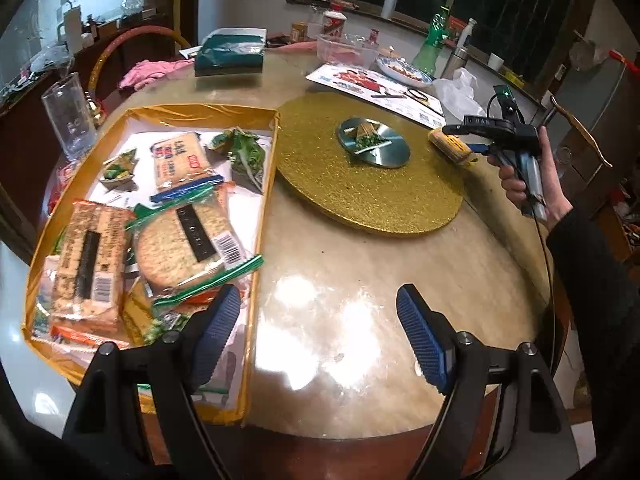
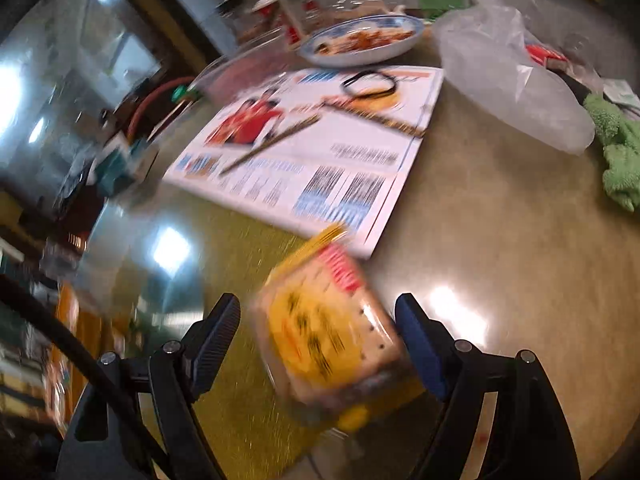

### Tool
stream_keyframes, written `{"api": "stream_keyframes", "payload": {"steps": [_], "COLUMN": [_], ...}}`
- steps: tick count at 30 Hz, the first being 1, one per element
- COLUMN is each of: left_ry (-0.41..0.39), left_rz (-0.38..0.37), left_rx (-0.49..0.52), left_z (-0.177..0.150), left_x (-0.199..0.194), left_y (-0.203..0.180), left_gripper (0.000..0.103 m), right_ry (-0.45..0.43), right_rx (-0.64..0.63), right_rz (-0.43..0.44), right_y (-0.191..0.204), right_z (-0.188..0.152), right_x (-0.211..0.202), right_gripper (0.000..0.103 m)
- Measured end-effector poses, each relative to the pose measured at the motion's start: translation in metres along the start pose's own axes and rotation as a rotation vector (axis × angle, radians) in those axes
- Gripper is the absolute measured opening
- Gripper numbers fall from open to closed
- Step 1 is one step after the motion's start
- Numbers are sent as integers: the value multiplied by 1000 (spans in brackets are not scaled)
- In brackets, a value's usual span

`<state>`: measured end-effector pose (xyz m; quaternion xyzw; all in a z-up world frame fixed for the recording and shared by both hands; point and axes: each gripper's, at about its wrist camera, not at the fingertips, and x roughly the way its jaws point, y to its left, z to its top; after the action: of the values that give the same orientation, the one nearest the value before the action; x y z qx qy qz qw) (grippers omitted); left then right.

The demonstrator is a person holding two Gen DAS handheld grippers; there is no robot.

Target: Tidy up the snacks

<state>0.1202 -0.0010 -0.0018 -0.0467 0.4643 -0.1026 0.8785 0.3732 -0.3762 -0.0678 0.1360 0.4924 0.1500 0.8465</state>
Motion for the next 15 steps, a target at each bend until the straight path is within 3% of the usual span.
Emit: {"api": "stream_keyframes", "payload": {"steps": [6,9,12,15], "left_ry": [12,14,37,69], "left_rz": [-26,-36,-45,-68], "left_rx": [7,18,9,-34], "left_z": [4,4,7,13], "left_x": [8,8,17,28], "left_y": [-9,-13,-11,-4], "left_gripper": [81,81,81,81], "right_ry": [24,22,30,49], "right_rx": [-91,-109,-62,-38], "right_rz": [-206,-344,-368,-380], "right_y": [33,43,45,58], "right_z": [-18,-20,-30,-61], "right_x": [5,13,6,-6], "right_gripper": [80,71,69,69]}}
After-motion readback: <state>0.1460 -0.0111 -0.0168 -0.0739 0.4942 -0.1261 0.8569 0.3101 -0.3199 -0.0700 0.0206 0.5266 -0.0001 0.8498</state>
